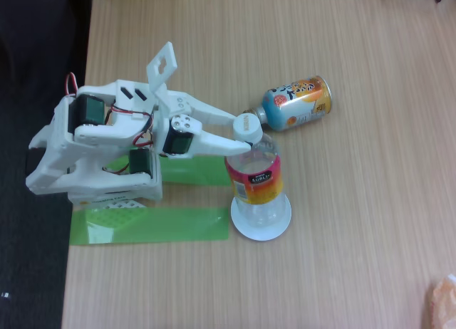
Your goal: Pick up the plastic bottle and stand it up on the white place
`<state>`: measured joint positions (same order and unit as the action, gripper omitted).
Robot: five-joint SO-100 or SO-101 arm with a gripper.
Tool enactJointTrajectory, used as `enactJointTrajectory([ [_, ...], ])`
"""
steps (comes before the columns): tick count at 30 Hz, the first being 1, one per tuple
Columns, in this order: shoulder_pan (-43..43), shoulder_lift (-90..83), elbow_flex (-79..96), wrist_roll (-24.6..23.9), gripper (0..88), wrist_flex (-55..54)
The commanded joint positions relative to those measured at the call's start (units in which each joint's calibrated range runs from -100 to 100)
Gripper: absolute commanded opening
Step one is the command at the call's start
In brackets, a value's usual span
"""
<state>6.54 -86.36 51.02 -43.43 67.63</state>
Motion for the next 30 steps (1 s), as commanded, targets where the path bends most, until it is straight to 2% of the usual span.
enactJointTrajectory([
  [1, 0.1, 0.0, -1.6, 0.2, 30.7, 0.1],
  [3, 0.1, 0.0, -1.6, 0.2, 33.9, 0.1],
  [30, -0.1, -0.1, 1.5, 0.2, 34.3, -0.7],
])
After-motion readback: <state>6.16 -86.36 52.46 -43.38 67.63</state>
